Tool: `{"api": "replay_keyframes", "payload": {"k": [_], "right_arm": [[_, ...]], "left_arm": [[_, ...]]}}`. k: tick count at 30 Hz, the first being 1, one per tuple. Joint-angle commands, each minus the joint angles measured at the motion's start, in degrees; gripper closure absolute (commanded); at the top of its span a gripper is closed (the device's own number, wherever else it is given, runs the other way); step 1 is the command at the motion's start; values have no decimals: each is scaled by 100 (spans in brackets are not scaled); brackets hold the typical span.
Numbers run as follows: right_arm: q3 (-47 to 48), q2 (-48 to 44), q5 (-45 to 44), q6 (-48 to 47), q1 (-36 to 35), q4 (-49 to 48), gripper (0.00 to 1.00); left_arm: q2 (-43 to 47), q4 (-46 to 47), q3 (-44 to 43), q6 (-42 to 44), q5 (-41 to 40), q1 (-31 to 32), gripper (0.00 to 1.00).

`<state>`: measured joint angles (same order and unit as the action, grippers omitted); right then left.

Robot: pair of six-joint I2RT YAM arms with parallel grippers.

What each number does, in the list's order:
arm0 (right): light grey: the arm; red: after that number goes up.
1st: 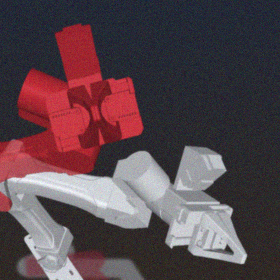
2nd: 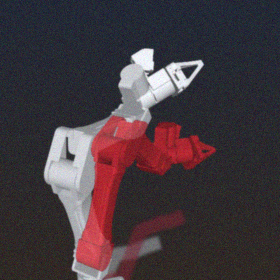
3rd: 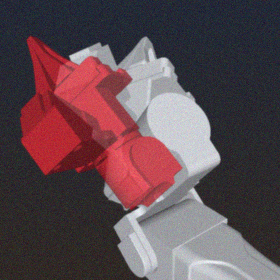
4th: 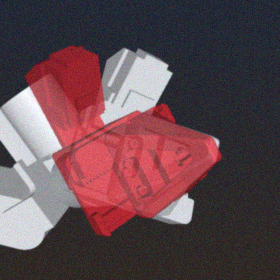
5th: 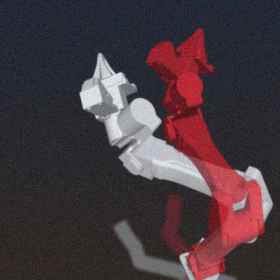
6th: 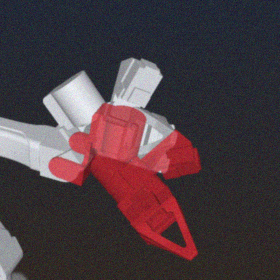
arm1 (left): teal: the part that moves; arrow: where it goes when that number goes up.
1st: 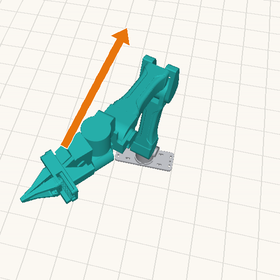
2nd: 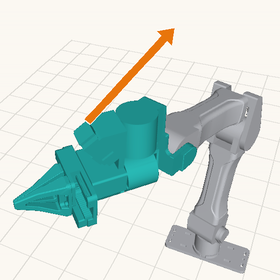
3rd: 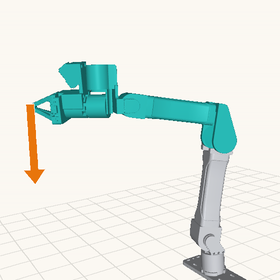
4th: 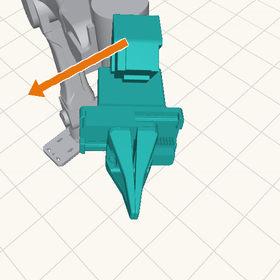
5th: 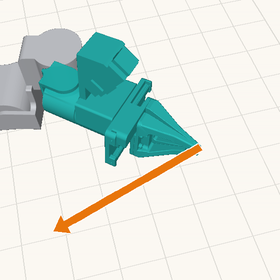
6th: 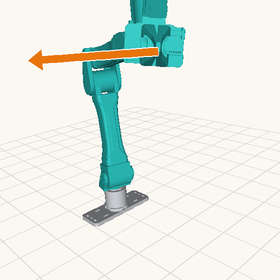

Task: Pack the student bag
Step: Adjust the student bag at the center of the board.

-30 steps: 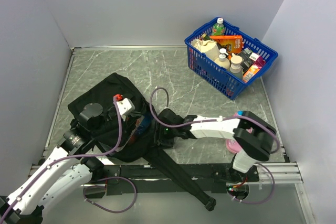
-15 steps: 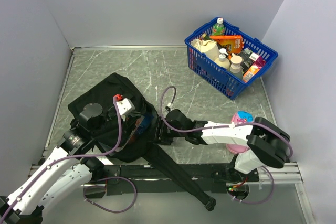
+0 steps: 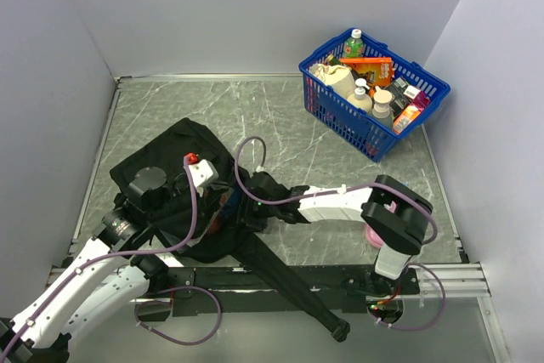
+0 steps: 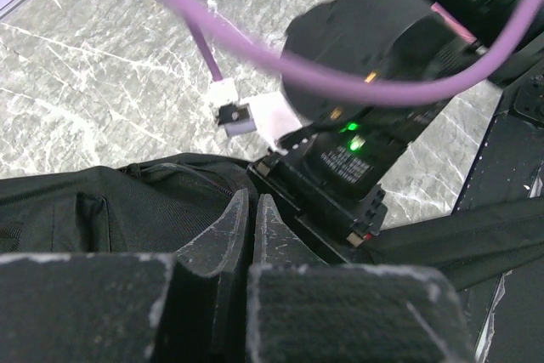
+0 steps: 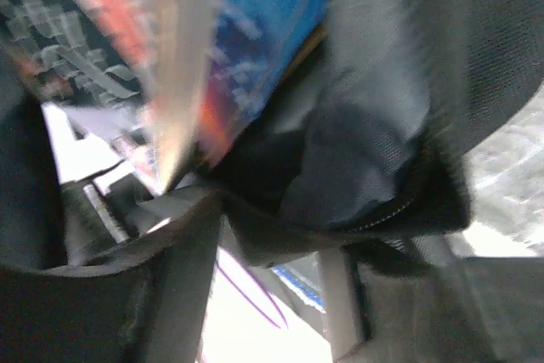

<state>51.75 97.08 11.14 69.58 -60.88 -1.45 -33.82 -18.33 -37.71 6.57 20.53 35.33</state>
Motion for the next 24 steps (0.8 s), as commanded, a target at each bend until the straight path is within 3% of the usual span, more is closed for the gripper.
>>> {"api": "replay_keyframes", "payload": {"k": [1, 2, 5, 9, 12, 16, 18, 22, 24], "right_arm": [[458, 189, 47, -94, -29, 538, 58], [433, 119, 29, -85, -38, 637, 72], [555, -275, -383, -304, -29, 1467, 100], [1301, -1084, -1453, -1259, 6, 2812, 100], [2661, -1314, -2053, -2303, 181, 3840, 100], [5617, -737, -2476, -3651, 252, 4785, 100], [6475, -498, -2441, -4160, 235, 4961, 100], [9098, 475, -1932, -4628, 235, 5496, 100], [9729, 741, -1791, -4700, 243, 5585, 100]], "left_arm": [[122, 207, -210, -50, 162, 18, 99], [130, 198, -219, -24, 109, 18, 99], [165, 207, -228, -24, -14, 18, 99], [139, 356, -385, -321, -400, 26, 99], [0, 584, -736, -620, -707, 18, 99], [-230, 874, -1544, -1087, -1313, 26, 99], [-300, 1041, -1721, -1236, -1796, 26, 95], [-362, 1375, -1714, -1080, -2816, 18, 93], [-501, 1411, -1739, -782, -3001, 18, 92]]}}
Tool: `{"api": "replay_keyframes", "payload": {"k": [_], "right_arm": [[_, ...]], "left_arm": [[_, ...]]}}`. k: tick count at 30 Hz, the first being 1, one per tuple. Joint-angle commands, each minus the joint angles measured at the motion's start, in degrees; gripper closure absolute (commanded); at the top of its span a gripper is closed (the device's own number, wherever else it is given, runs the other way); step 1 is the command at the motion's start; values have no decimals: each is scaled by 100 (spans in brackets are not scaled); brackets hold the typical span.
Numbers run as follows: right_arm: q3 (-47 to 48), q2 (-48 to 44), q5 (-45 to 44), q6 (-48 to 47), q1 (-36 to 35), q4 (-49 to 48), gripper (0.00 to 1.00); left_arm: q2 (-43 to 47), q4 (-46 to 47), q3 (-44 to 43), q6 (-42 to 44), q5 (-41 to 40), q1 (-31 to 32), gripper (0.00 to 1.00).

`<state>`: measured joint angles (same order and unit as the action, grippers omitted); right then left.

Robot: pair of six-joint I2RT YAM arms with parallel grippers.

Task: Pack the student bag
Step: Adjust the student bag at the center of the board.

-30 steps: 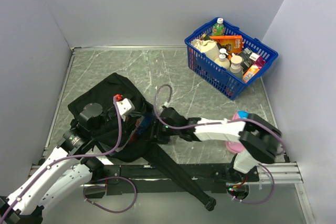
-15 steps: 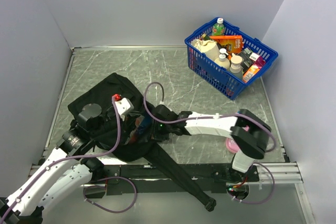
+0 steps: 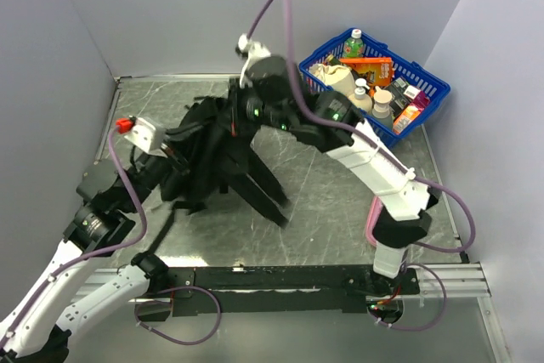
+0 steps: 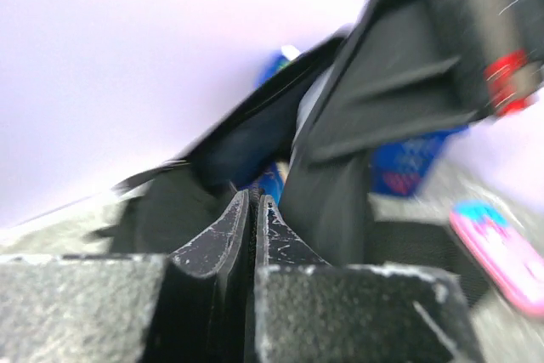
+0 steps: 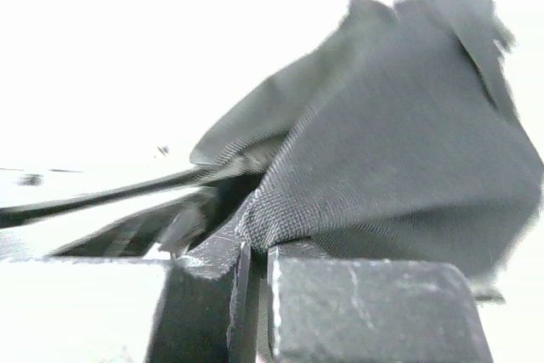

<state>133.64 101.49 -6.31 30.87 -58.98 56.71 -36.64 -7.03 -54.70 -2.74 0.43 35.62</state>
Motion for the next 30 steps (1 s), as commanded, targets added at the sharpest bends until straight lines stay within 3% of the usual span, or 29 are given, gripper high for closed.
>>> {"api": "replay_keyframes", "payload": {"k": [1, 2, 3, 9, 13, 20, 28, 30], "right_arm": [[1524, 292, 180, -820, 62, -404, 100], [1307, 196, 261, -811, 71, -580, 100], [722, -48, 296, -794, 80, -712, 100], [-661, -515, 560, -600, 220, -906, 100], [-691, -429, 876, -530, 440, -925, 100], [-680, -340, 877, -670, 642, -802, 100], [-4870, -2334, 613, -179, 818, -1758, 100], [-5934, -2704, 604, -12, 835, -1838, 100]], "left_arm": [[-273, 263, -85, 212, -1288, -11, 89], [-378, 237, -146, 474, -1430, -11, 86], [-396, 237, -216, 555, -1527, -20, 86], [-264, 465, -68, 1038, -1606, -11, 89], [-387, 939, -164, 1442, -1932, -20, 98], [-791, 1827, -1155, 2724, -1880, -37, 99], [-1169, 2222, -1711, 3639, -1300, -46, 99], [-1301, 1666, -1921, 3571, -1116, -46, 99]]}}
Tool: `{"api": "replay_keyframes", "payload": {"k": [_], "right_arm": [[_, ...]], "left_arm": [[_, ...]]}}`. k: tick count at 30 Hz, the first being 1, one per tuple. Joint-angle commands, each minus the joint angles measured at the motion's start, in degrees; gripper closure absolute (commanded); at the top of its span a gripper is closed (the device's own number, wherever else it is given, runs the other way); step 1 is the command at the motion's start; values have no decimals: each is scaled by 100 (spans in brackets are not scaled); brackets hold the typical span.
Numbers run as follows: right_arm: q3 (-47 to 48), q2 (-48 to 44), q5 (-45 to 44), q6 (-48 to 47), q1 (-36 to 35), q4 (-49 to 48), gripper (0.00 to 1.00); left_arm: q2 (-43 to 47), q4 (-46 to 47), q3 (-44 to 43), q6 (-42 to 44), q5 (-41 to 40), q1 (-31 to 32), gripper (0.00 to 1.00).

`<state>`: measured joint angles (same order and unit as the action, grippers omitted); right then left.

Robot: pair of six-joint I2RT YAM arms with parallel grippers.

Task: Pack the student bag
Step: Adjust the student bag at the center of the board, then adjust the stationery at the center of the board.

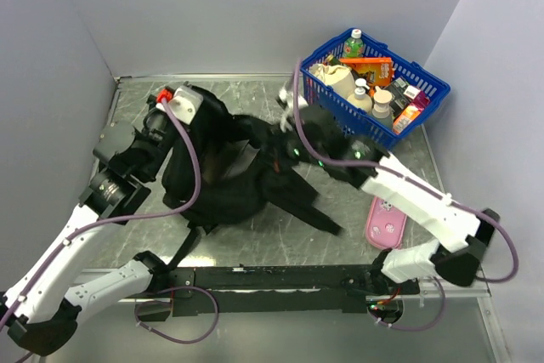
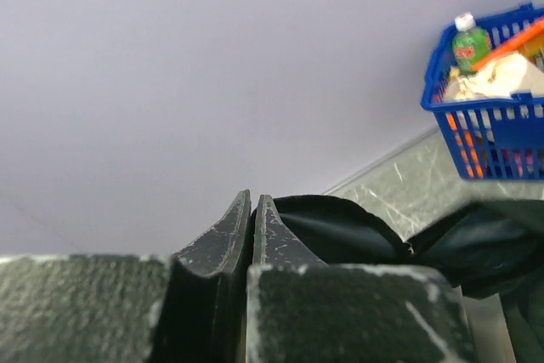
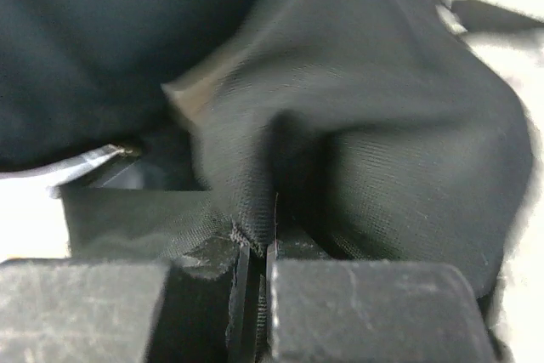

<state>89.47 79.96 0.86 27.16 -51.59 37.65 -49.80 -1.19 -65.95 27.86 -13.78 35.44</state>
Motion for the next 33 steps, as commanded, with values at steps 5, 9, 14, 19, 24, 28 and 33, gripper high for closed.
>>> {"api": "replay_keyframes", "payload": {"k": [5, 9, 14, 19, 24, 28, 33], "right_arm": [[-3660, -1069, 222, 1019, 53, -355, 100], [-4464, -1474, 90, 1476, -26, -504, 100], [-4351, -1729, -33, 1512, -17, -216, 62], [-3885, -2369, -376, 1617, 175, 400, 0], [-4104, -3267, -787, 2047, 1579, 1372, 0], [-4279, -3277, -1377, 2013, 2925, 2376, 0], [-4342, -3400, -1590, 2039, 3978, 2282, 0]], "left_arm": [[-65, -46, -674, -875, 1429, -28, 99], [5, -689, 2, -2543, 2615, -20, 99], [5, -839, 1005, -3375, 3469, 42, 99], [84, -909, 1444, -3234, 3443, 68, 99], [207, -900, 1708, -3111, 3575, 130, 99], [295, -936, 1823, -2997, 3707, 200, 99], [401, -962, 1876, -2883, 3812, 261, 99]]}}
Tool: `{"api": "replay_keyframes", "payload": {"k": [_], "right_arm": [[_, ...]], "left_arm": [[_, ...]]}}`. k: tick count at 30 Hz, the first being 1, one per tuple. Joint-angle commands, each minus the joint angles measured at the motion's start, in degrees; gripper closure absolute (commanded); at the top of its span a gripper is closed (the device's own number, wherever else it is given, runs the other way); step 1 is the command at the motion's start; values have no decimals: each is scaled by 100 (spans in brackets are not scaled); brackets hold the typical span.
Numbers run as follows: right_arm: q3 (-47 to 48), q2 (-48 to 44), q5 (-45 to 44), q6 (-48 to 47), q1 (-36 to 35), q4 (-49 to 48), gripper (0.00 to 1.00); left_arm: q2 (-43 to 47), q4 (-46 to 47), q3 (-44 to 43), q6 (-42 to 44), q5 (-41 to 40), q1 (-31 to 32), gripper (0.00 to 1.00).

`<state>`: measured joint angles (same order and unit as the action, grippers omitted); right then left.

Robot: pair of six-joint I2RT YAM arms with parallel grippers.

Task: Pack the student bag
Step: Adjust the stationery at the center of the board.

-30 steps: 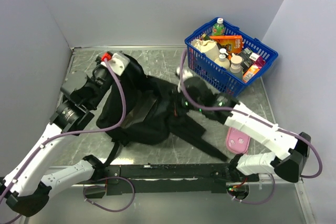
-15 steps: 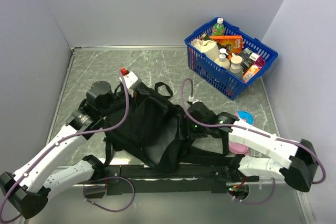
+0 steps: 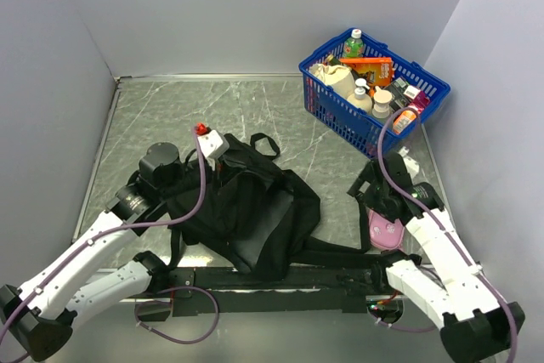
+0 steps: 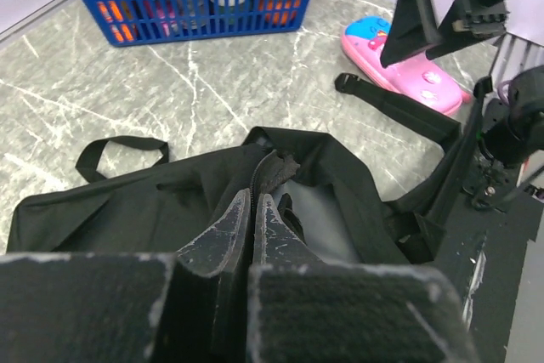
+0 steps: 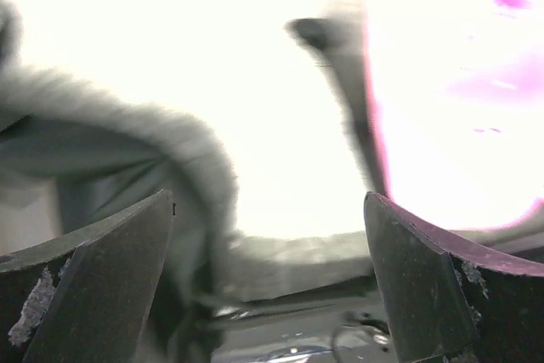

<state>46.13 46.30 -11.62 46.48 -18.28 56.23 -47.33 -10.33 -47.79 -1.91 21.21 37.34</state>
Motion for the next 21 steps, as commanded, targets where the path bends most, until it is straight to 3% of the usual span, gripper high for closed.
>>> {"api": "replay_keyframes", "payload": {"k": [1, 3, 10, 14, 21], "right_arm": [[-7, 1, -132, 107, 833, 372, 0], [-16, 98, -130, 81, 1089, 275, 0], [-412, 775, 493, -894, 3152, -630, 0], [-491, 897, 564, -1377, 3401, -1438, 0], [-271, 2021, 582, -1765, 3428, -1887, 0]], "left_arm": [[171, -48, 77, 86, 348, 71, 99], [241, -83, 86, 77, 340, 106, 99], [444, -294, 182, 112, 313, 124, 99], [435, -251, 235, 77, 366, 115, 99], [488, -74, 349, 51, 270, 115, 99]]}}
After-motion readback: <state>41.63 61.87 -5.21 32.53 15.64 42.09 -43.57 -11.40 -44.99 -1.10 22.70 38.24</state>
